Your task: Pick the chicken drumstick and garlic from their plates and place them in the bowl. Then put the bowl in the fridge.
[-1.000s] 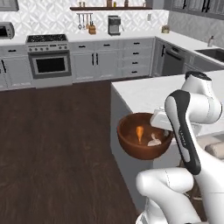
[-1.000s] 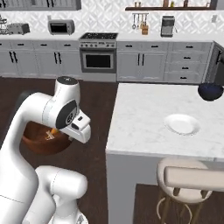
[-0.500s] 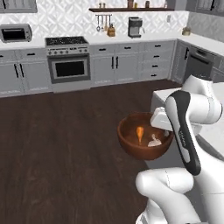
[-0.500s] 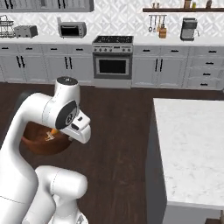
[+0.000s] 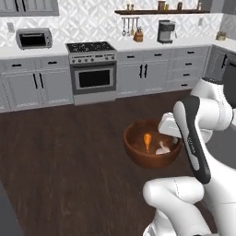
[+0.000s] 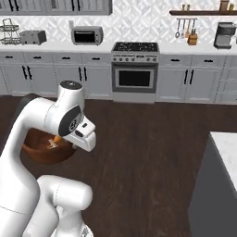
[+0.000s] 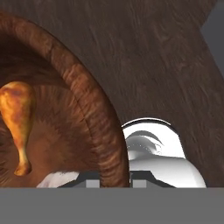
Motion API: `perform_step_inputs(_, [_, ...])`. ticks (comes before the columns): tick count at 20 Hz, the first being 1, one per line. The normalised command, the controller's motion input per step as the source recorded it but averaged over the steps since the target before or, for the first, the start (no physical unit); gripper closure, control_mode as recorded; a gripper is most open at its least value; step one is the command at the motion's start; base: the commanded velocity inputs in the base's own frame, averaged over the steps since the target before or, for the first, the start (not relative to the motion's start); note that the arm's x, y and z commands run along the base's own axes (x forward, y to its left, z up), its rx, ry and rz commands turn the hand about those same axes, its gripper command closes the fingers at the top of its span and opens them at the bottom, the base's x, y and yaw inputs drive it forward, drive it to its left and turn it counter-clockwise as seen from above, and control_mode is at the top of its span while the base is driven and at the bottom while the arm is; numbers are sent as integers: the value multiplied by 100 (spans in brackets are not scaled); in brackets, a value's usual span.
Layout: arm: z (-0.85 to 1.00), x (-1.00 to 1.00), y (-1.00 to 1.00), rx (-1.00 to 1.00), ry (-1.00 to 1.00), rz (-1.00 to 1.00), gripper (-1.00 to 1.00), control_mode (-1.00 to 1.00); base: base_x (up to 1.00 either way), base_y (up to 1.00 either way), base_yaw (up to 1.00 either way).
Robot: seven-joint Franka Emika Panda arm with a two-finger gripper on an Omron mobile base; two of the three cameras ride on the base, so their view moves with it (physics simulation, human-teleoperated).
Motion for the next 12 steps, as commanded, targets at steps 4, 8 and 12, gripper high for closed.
perform_step_inputs(4, [0,0,0,0,0,0,100,100,100,84,0])
perform_step_inputs(8, [0,0,0,0,0,0,100,100,100,80,0])
perform_step_inputs(12, [0,0,0,0,0,0,100,100,100,53,0])
